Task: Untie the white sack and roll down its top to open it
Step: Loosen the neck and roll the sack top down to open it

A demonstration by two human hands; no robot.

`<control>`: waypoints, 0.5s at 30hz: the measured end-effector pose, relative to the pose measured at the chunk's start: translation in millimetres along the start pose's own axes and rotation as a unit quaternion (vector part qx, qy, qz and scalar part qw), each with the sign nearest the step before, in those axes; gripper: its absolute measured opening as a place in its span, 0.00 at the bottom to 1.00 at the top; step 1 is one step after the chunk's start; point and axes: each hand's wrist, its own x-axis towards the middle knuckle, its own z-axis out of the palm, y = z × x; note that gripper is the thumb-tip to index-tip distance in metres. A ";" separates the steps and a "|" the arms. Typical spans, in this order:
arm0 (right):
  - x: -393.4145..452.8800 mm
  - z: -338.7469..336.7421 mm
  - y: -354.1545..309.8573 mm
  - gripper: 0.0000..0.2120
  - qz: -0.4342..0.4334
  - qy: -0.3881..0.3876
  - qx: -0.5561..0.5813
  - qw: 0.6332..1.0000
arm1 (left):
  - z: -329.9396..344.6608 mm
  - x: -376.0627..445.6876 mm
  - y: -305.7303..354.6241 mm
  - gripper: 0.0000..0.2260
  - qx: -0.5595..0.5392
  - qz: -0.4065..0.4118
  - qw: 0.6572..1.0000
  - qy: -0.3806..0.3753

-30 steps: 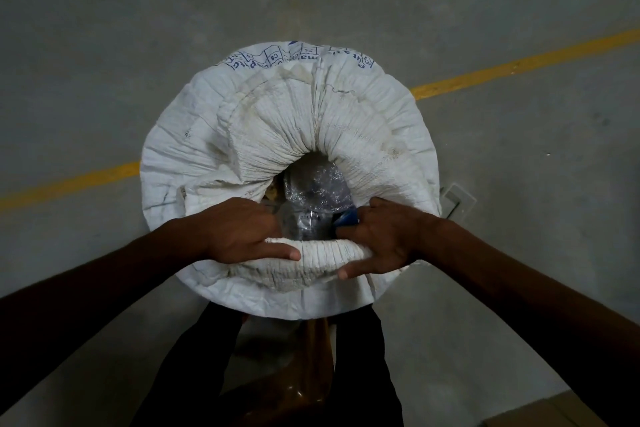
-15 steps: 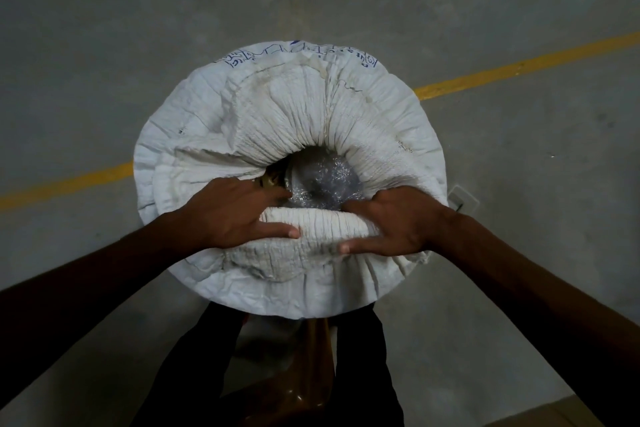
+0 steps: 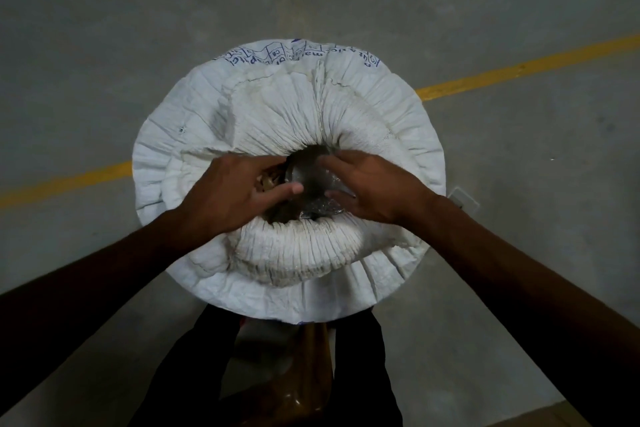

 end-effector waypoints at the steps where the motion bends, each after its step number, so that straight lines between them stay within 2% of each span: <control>1: 5.7 0.1 0.0 0.23 0.018 0.003 -0.018 1.000 | -0.6 3.1 0.7 0.31 0.011 -0.009 1.000 0.012; 3: 13.6 -1.4 2.4 0.27 0.057 0.016 -0.078 0.995 | -0.1 8.2 -0.7 0.30 0.038 -0.021 0.999 0.022; 7: 18.5 -11.5 9.1 0.27 0.118 0.053 -0.178 0.976 | -3.1 21.7 -8.7 0.39 0.140 -0.036 0.988 0.053; 11: 18.4 -18.7 17.3 0.33 0.165 0.050 -0.207 0.963 | -11.2 38.9 -13.7 0.53 0.178 -0.077 0.980 0.034; 15: 13.4 -18.9 25.3 0.38 0.187 0.040 -0.192 0.963 | -18.4 48.0 -14.0 0.56 0.205 -0.083 0.974 0.040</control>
